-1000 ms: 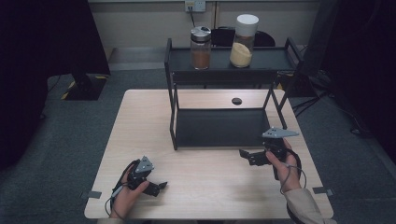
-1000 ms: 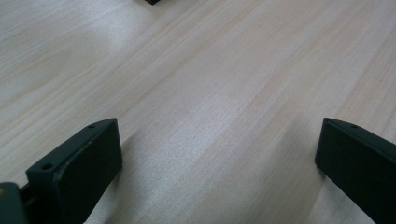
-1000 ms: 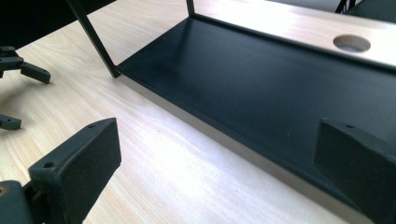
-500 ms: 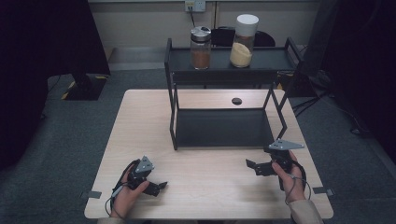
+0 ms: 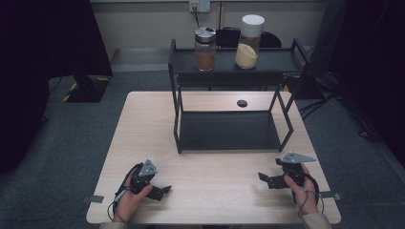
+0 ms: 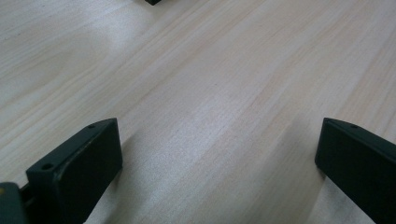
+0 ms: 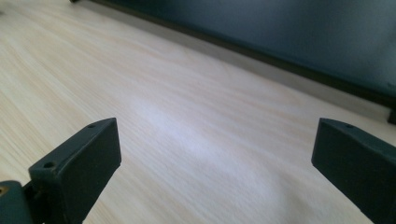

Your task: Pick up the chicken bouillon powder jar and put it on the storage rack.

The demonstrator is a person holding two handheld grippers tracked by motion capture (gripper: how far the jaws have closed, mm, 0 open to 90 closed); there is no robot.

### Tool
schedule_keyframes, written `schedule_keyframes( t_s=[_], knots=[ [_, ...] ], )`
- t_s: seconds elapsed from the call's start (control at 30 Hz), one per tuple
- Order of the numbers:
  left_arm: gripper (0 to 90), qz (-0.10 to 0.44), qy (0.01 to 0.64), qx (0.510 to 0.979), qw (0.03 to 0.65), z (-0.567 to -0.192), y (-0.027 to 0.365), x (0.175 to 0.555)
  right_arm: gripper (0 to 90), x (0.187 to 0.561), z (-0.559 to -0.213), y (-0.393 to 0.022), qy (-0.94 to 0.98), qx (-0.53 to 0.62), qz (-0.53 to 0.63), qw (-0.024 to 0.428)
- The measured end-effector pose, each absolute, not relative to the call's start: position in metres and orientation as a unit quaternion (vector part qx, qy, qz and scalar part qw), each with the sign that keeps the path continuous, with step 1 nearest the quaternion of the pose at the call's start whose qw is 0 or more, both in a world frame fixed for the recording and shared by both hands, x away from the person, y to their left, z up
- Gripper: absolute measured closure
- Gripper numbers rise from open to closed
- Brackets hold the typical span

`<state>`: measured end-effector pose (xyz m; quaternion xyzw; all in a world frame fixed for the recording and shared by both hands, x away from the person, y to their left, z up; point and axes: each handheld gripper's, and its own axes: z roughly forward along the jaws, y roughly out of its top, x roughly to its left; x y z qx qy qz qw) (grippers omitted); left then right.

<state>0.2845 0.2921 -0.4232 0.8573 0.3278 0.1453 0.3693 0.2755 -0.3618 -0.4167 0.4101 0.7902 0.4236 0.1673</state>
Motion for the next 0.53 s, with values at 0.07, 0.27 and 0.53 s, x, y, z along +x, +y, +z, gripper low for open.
schedule_keyframes(
  t_s=[0.07,0.27,0.53],
  knots=[
    [0.0,0.145,0.328,0.857,0.369,-0.4232,0.2922,0.2845,0.4,0.2735,-0.4186,-0.3635,0.795,0.407,0.417,0.17],
    [0.0,0.145,0.328,0.857,0.369,-0.4232,0.2921,0.2844,0.7,0.2687,-0.4203,-0.3633,0.816,0.397,0.379,0.182],
    [0.0,0.145,0.328,0.858,0.369,-0.4229,0.292,0.2847,0.1,0.266,-0.4202,-0.3601,0.829,0.395,0.352,0.183]
  ],
)
